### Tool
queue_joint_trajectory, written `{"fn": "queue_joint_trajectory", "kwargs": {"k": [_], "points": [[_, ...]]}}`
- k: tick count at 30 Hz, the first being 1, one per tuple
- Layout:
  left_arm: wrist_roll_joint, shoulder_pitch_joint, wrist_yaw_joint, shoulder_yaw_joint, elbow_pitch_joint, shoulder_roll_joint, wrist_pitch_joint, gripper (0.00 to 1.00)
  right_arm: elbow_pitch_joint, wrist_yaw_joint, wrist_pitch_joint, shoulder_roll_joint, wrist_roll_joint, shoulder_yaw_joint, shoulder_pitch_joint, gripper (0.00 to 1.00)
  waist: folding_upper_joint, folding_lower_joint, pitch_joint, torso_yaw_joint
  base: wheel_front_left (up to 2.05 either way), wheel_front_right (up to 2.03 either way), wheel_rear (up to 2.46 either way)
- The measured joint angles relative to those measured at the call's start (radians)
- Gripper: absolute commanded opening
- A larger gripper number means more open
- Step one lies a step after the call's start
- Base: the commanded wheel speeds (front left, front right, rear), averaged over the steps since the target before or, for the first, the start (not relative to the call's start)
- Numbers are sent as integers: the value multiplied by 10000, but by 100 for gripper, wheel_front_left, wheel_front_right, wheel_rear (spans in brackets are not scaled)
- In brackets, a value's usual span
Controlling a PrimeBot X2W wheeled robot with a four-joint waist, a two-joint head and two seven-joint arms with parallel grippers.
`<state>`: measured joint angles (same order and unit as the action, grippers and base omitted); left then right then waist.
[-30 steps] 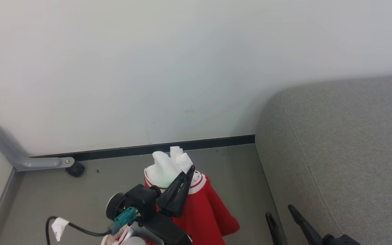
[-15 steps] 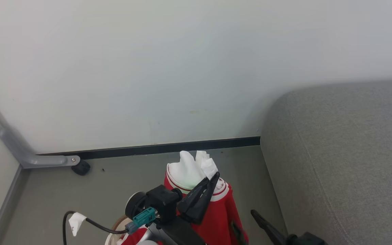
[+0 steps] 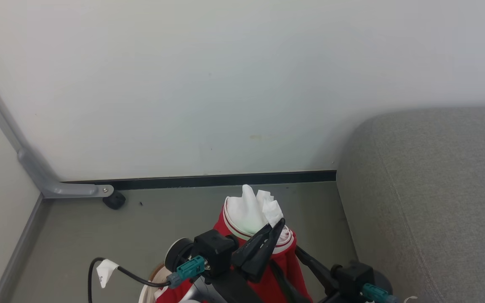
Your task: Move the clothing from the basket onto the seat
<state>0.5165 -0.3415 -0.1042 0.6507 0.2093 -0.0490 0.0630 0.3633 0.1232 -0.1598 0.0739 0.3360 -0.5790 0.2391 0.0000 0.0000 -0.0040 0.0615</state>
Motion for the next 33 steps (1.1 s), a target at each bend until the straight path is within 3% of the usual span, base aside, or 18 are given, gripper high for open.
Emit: {"fn": "queue_joint_trajectory", "kwargs": {"k": [2, 16, 18, 19, 20, 33], "points": [[35, 0, 46, -13, -42, 2, -86, 0, 207, 0, 4, -25, 67, -44, 193, 0, 0, 0, 13, 54, 0, 0, 0], [207, 8, 261, -42, -293, -75, -441, 0, 995, 4, -276, -58, 629, -238, 867, 0, 0, 0, 65, 229, 0, 0, 0], [207, 18, 263, -50, -311, -159, -495, 41, 1062, 2, -295, -58, 686, -190, 1007, 0, 0, 0, 74, 236, 0, 0, 0], [207, 24, 268, -61, -316, -188, -520, 75, 1072, 2, -368, -58, 706, -150, 1060, 0, 0, 0, 78, 235, 0, 0, 0], [205, 33, 328, -65, -326, -224, -531, 100, 1093, 2, -385, -58, 719, -109, 1123, 0, 0, 0, 82, 232, 0, 0, 0], [92, 709, 514, 65, -604, -742, -665, 100, 1429, 2, -652, 230, 978, 957, 2214, 0, 0, 0, 190, 130, 0, 0, 0]]}}
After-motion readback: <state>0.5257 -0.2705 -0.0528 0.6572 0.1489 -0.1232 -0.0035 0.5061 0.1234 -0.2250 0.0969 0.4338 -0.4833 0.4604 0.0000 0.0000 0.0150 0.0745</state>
